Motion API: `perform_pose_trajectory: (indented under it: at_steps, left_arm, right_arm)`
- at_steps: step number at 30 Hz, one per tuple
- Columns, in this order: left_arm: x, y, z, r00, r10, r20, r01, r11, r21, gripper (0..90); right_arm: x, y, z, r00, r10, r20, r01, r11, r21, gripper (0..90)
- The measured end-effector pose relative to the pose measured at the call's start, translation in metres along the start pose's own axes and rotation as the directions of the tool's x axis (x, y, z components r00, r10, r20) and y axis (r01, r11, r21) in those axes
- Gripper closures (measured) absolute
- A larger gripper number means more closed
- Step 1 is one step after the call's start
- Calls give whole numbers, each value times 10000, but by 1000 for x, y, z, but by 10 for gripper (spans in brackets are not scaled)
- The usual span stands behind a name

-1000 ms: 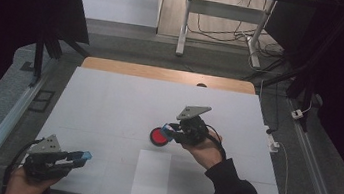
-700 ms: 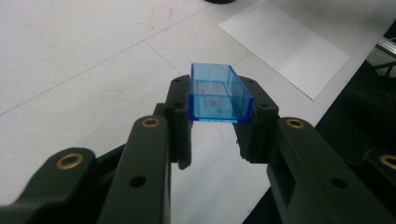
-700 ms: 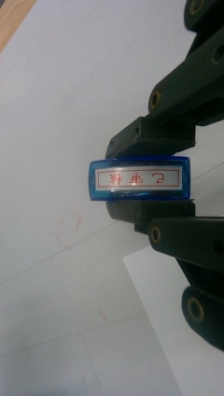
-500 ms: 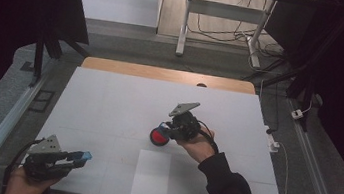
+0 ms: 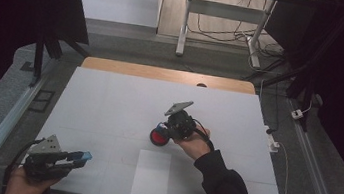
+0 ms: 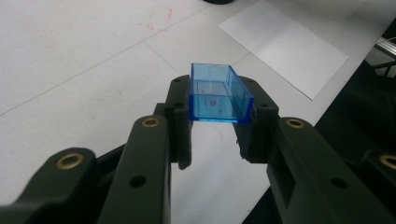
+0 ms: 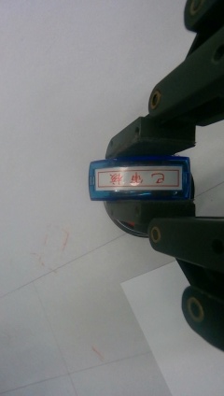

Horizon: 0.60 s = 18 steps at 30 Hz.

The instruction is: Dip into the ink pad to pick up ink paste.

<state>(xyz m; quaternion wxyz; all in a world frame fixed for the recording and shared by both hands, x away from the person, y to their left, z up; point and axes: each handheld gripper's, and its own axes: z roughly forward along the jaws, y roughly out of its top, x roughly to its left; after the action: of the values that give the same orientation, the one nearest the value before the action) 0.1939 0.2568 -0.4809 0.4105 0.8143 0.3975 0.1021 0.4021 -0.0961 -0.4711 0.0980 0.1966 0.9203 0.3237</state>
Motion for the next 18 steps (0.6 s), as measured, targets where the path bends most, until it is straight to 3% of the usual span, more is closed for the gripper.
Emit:
perform_pose_trajectory:
  at_steps: [6,12,18]
  left_arm:
    - [0,0,0,10000,14,18,-14,10000,-5,686]
    - [0,0,0,10000,26,6,-26,10000,16,686]
    - [0,0,0,10000,22,-11,-22,10000,42,686]
  right_arm:
    - [0,1,5,10000,-18,18,18,9999,116,704]
    - [-1,4,8,9993,350,88,-353,9987,365,707]
    - [-2,7,12,9991,431,48,-433,9978,496,710]
